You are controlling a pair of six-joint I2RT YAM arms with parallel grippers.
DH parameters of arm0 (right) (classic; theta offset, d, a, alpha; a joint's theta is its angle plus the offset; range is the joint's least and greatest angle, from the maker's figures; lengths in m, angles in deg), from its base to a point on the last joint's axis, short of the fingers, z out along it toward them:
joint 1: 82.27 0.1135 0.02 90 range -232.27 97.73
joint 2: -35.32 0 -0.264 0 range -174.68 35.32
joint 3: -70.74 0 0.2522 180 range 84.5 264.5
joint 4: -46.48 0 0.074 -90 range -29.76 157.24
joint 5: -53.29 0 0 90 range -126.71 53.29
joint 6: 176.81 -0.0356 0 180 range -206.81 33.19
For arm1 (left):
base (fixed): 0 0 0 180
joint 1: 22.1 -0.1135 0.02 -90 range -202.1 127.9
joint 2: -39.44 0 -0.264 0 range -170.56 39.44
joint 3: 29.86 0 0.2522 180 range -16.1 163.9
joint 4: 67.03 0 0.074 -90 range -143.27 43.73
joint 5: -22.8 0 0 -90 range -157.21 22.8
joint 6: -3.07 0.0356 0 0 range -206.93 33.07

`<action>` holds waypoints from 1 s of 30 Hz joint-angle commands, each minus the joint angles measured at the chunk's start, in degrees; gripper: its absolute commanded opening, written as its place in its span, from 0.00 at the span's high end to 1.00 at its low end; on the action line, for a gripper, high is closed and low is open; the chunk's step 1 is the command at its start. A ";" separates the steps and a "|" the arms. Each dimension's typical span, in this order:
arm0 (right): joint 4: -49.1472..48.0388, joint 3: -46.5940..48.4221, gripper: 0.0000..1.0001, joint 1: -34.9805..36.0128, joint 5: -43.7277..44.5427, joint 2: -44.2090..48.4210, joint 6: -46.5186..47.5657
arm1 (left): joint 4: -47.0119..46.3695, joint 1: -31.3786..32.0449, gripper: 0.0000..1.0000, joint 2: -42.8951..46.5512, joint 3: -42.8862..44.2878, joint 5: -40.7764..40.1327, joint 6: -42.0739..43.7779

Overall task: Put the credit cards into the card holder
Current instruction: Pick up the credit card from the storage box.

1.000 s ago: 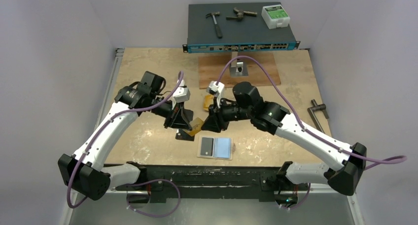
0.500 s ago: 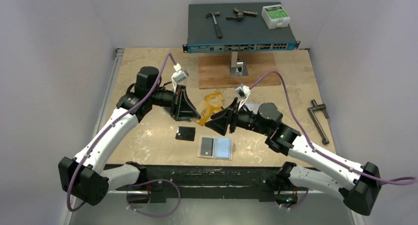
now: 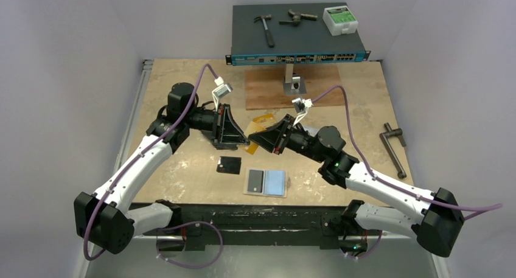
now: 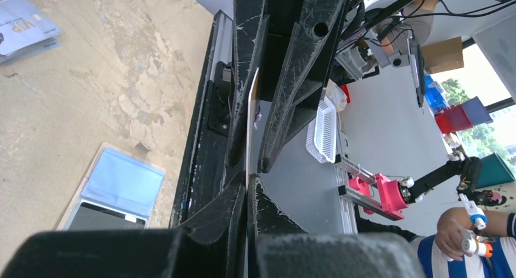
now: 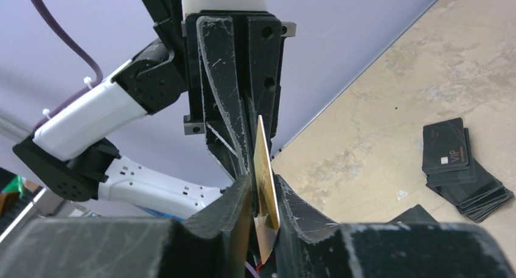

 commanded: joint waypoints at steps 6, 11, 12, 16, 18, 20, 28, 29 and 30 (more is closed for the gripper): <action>-4.72 -3.25 0.73 -0.12 3.79 2.30 -3.88 | -9.43 -0.56 1.00 0.58 -2.11 0.92 -8.79; -6.18 -3.89 0.71 -0.12 4.72 2.38 -4.66 | -13.70 -0.86 1.00 0.31 -2.59 0.96 -11.51; -6.52 -3.94 0.73 -0.14 4.91 2.40 -4.89 | -13.81 -0.94 1.00 0.27 -2.72 0.96 -11.58; -7.32 -3.87 0.91 -0.12 5.16 1.90 -5.34 | -13.97 -1.03 1.00 0.34 -3.17 0.20 -11.24; -7.79 -3.88 1.00 -0.12 5.29 1.77 -5.56 | -13.74 -1.07 1.00 0.23 -3.33 0.03 -10.84; -7.39 -3.66 1.00 -0.12 5.67 2.01 -5.46 | -12.19 -1.08 1.00 0.14 -3.25 -0.37 -9.53; 18.68 3.08 1.00 -6.48 4.19 1.52 -0.30 | 34.96 -0.65 0.00 -5.43 13.46 -23.87 25.32; 24.29 3.69 1.00 -7.77 3.62 0.27 0.41 | 39.78 -0.83 0.00 -6.62 14.96 -27.64 29.83; 26.58 4.14 1.00 -8.04 3.35 -0.35 1.34 | 40.82 -1.16 0.00 -6.58 15.16 -30.64 33.19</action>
